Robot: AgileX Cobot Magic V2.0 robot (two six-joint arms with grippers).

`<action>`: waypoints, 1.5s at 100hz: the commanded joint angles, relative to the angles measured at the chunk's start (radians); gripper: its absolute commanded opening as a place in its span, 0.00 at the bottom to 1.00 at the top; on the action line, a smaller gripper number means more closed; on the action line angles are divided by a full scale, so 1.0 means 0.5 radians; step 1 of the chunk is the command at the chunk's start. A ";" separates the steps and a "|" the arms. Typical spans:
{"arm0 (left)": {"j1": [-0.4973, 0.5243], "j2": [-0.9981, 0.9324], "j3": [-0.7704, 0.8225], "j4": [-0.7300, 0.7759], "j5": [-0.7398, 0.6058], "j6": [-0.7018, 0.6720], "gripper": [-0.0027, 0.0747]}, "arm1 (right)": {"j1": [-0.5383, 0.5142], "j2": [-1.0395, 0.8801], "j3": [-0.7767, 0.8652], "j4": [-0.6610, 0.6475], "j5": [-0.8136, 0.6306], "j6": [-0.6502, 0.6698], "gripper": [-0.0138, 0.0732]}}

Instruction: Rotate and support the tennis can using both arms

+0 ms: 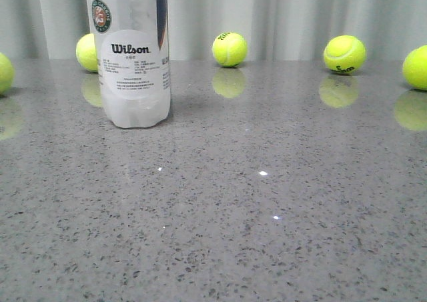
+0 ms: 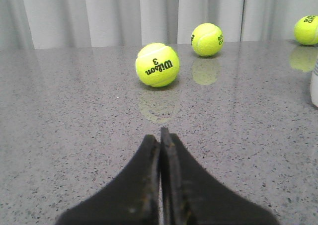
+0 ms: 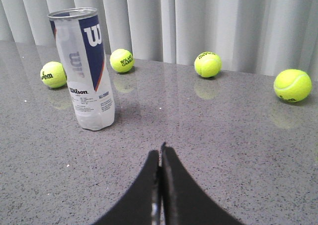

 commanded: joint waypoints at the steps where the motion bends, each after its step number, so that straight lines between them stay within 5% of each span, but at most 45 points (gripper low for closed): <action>1: 0.001 -0.072 0.088 -0.018 -0.144 -0.024 0.01 | -0.010 0.025 -0.053 0.000 -0.158 -0.001 0.09; 45: 0.001 -0.072 0.088 -0.018 -0.144 -0.024 0.01 | -0.057 -0.001 0.099 -0.125 -0.280 -0.001 0.09; 70: 0.001 -0.072 0.088 -0.018 -0.144 -0.024 0.01 | -0.531 -0.026 0.458 -0.209 -0.592 0.037 0.09; 95: 0.001 -0.072 0.088 -0.018 -0.144 -0.024 0.01 | -0.917 -0.188 0.712 -0.196 -0.593 0.039 0.09; 150: 0.001 -0.072 0.088 -0.018 -0.144 -0.024 0.01 | -0.962 -0.308 0.811 -0.196 -0.832 0.039 0.09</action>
